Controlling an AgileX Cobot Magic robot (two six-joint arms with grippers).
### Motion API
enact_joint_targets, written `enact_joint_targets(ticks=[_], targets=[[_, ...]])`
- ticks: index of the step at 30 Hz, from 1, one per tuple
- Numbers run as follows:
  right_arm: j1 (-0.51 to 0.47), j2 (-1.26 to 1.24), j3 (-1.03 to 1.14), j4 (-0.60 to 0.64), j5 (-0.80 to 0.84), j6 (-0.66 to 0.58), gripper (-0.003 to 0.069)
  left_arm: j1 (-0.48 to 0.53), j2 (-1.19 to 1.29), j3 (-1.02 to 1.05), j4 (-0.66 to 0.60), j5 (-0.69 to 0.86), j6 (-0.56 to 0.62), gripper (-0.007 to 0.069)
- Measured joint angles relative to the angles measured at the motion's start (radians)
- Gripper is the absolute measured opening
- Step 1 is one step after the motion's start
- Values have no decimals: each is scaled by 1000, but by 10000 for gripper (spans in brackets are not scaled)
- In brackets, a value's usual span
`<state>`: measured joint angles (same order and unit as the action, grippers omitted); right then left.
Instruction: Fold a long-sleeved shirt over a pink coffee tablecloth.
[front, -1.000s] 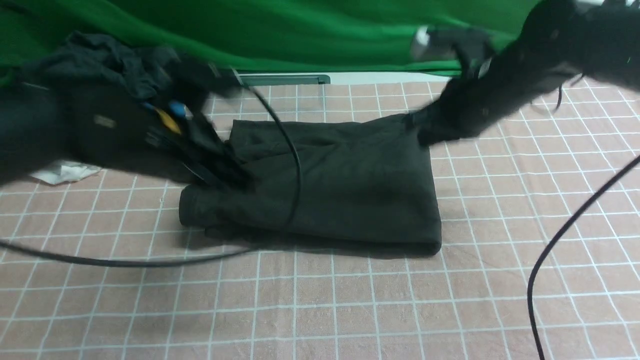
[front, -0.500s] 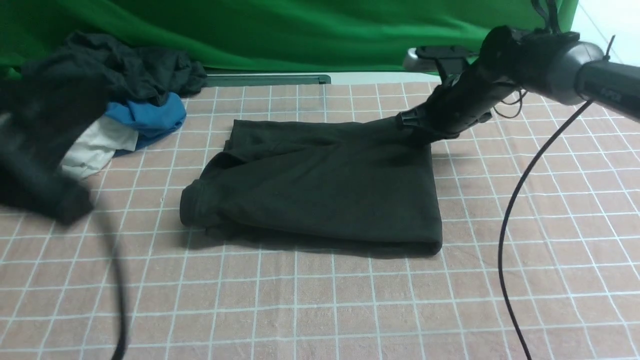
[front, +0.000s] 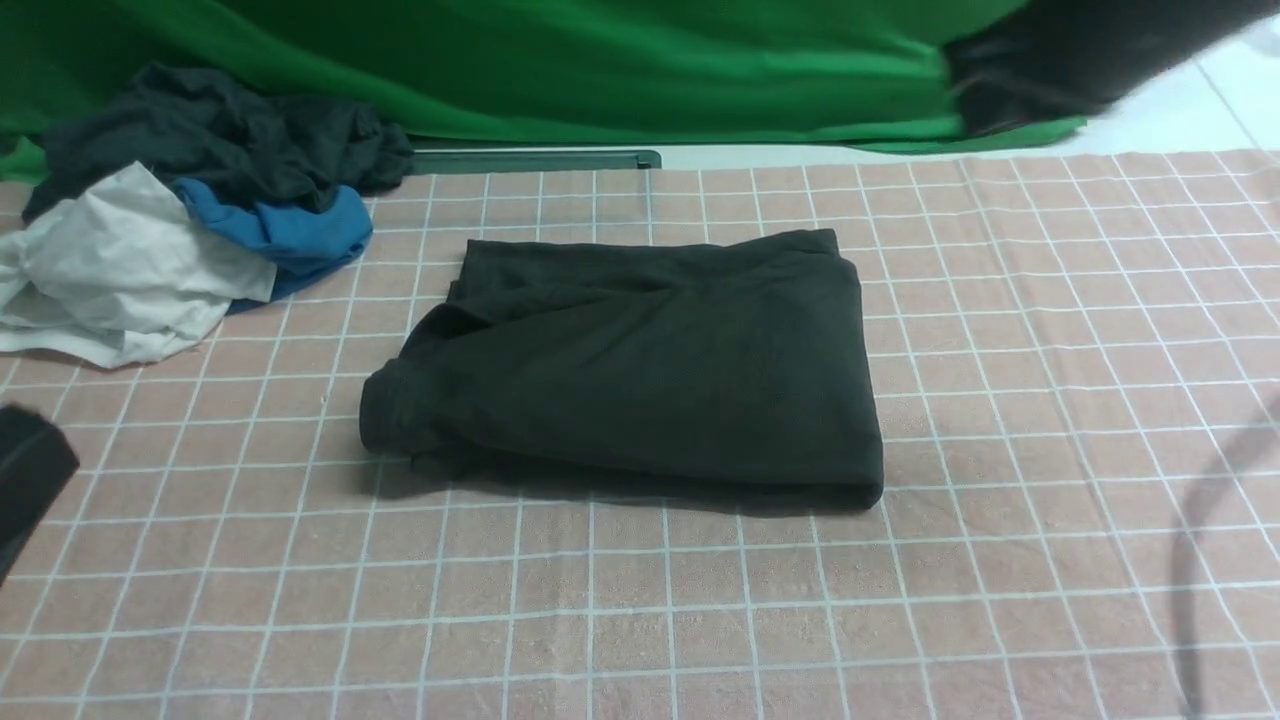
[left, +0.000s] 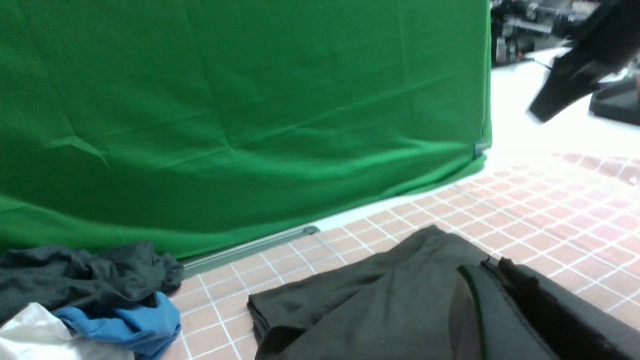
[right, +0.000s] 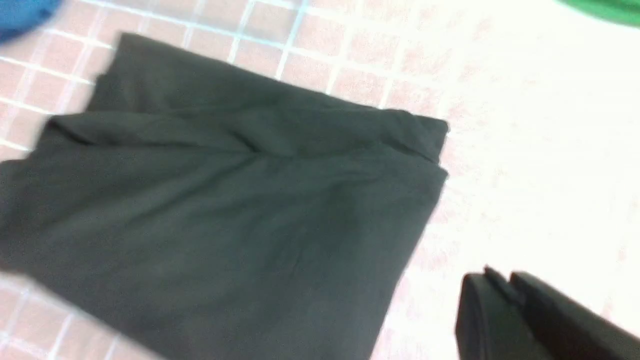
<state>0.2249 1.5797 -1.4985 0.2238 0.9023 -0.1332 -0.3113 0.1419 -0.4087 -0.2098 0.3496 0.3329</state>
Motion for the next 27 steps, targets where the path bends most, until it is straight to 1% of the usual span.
enact_joint_targets(ticks=[3, 10, 12, 14, 16, 18, 22, 27], targets=[[17, -195, 145, -10, -14, 40, 41, 0, -17, 38, 12, -28, 6, 17], [76, -565, 485, -16, -14, 133, 41, 0, -17, 56, 28, -28, 7, 17], [86, -600, 520, -16, -14, 139, 41, 0, -17, 56, 30, -28, 7, 17], [106, -716, 635, -16, -44, 149, 41, 0, -17, 56, 34, -28, 7, 17], [111, -754, 682, -16, -77, 149, 41, 0, -17, 56, 34, -28, 7, 18], [115, -846, 763, -17, -123, 149, 41, 0, -17, 56, 34, -28, 7, 18], [115, -965, 854, -16, -121, 149, 43, 0, -17, 56, 34, -28, 8, 18], [115, -1033, 881, -16, -116, 150, 57, 0, -17, 56, 34, -28, 9, 18]])
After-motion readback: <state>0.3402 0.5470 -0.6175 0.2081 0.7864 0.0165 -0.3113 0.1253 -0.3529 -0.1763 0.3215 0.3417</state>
